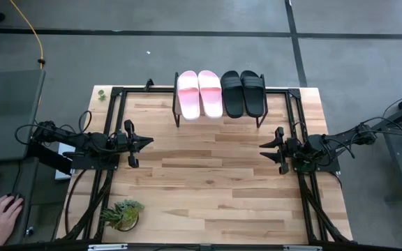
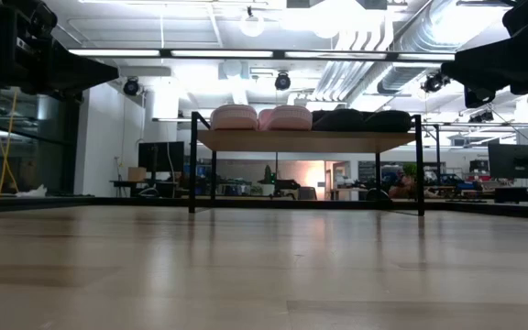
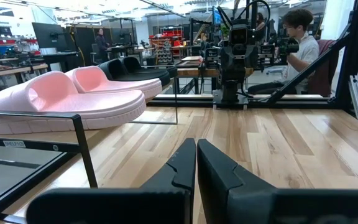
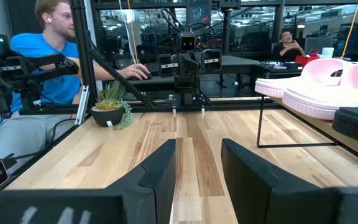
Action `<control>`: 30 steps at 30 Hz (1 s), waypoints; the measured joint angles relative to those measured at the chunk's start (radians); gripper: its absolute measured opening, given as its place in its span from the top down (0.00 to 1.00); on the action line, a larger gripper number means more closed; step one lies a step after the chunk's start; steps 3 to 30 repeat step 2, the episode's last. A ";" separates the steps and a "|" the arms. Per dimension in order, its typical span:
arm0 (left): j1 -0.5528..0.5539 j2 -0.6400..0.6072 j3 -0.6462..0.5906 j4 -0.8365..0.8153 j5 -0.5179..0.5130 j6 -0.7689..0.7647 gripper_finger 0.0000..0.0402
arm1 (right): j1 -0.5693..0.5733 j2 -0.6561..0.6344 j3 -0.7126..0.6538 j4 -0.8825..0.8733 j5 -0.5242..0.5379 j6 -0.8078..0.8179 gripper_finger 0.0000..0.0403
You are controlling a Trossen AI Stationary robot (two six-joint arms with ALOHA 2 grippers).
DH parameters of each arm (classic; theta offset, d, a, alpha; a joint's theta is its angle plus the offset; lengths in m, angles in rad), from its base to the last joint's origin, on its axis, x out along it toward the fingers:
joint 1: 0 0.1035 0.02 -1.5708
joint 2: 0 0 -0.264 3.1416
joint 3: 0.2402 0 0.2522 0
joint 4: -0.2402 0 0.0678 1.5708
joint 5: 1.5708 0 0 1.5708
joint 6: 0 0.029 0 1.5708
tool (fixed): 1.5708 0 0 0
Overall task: Pick and place slides into the shelf
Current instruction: Return to Home Position
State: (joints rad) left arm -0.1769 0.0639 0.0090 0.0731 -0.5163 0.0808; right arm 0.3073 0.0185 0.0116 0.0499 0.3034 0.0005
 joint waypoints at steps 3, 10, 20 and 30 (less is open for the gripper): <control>0.000 0.000 0.000 0.000 0.000 0.000 0.99 | 0.000 0.000 0.000 0.000 0.000 0.000 0.71; 0.000 0.000 0.000 0.000 0.000 0.000 0.99 | 0.000 0.000 0.000 0.000 0.000 0.000 0.71; 0.000 0.000 0.000 0.000 0.000 0.000 0.99 | 0.000 0.000 0.000 0.000 0.000 0.000 0.71; 0.000 0.000 0.000 0.000 0.000 0.000 0.99 | 0.000 0.000 0.000 0.000 0.000 0.000 0.71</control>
